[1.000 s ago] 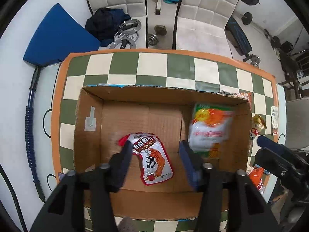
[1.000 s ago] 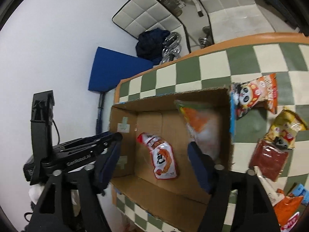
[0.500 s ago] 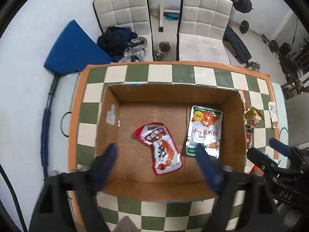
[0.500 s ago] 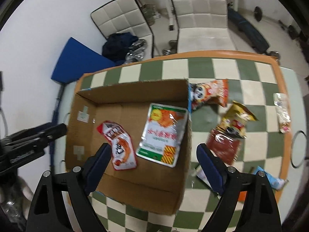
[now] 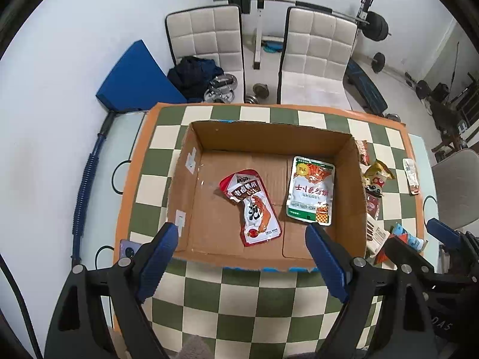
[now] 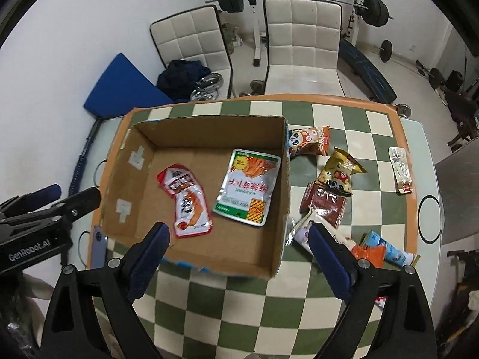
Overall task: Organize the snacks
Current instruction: 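Move both grippers back toward the remaining snacks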
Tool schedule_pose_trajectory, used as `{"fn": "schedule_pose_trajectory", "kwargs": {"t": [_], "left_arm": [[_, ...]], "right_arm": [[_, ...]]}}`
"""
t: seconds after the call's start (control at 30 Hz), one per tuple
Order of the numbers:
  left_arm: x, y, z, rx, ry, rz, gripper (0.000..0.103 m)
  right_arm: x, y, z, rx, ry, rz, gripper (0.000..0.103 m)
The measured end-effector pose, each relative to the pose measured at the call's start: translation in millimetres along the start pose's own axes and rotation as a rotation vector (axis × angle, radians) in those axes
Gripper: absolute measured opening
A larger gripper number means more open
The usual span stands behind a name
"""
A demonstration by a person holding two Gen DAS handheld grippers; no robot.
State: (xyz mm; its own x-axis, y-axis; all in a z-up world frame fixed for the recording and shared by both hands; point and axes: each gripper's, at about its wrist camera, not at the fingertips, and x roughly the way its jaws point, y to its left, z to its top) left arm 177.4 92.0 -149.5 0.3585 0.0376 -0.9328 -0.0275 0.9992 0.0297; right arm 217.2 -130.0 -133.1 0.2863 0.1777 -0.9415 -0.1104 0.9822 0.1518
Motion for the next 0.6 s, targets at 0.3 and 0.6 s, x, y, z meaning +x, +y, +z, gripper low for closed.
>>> {"fn": "schedule_pose_trajectory", "kwargs": {"t": [0.3, 0.6], "left_arm": [[-30, 0, -26, -0.013, -0.03, -0.001, 0.087], [-48, -27, -36, -0.003, -0.057, 0.049, 0.087]], "right_arm": [[-42, 7, -27, -0.01, -0.027, 0.044, 0.097], [-53, -12, -37, 0.027, -0.022, 0.138, 0.097]]}}
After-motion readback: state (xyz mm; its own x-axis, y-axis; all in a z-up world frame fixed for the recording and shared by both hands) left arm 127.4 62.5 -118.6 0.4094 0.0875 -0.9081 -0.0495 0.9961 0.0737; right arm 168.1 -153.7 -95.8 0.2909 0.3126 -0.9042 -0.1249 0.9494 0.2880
